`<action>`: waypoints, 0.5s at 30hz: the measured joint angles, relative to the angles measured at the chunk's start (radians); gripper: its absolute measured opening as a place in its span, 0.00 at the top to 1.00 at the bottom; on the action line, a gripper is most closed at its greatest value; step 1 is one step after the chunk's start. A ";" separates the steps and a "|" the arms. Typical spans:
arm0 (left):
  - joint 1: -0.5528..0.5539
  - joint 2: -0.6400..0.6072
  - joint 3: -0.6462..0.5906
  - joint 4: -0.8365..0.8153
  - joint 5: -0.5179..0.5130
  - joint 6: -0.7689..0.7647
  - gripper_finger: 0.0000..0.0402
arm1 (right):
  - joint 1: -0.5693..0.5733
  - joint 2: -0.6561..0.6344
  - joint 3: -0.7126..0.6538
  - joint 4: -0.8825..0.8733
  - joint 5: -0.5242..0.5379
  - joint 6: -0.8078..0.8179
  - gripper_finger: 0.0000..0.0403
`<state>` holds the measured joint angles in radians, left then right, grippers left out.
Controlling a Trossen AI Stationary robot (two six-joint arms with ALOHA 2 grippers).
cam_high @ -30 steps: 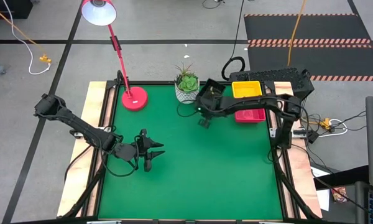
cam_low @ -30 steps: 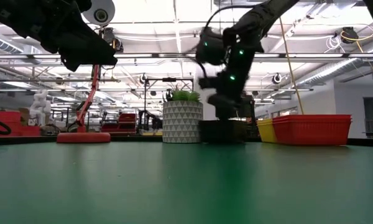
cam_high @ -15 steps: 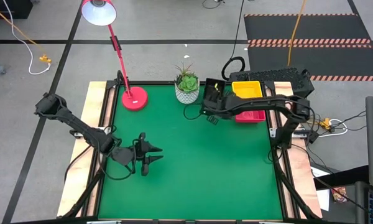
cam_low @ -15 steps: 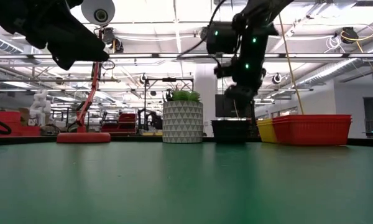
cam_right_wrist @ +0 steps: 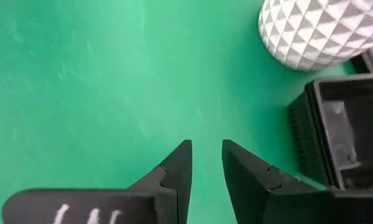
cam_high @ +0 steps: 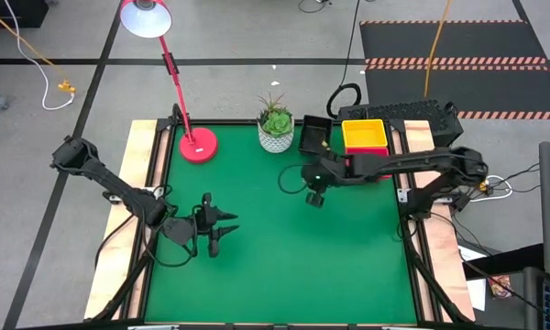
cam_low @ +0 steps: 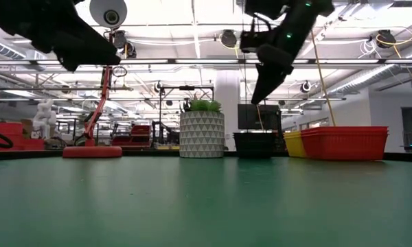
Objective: Stack baskets by color
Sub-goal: Return to Home Position
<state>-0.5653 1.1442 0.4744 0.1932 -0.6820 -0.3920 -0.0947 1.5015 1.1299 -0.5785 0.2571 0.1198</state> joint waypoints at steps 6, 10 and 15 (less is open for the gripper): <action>0.145 -0.098 0.000 -0.062 0.147 0.096 0.78 | 0.010 -0.212 -0.242 0.238 0.000 0.012 0.80; 0.227 -0.194 -0.010 -0.178 0.166 0.091 0.97 | 0.002 -0.393 -0.438 0.401 -0.001 0.046 0.89; 0.278 -0.380 -0.148 -0.134 0.198 0.101 0.99 | -0.017 -0.609 -0.675 0.588 -0.079 0.060 0.98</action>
<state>-0.2870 0.7645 0.3263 0.0592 -0.4841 -0.2905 -0.1119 0.8922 0.4547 0.0091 0.1783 0.1802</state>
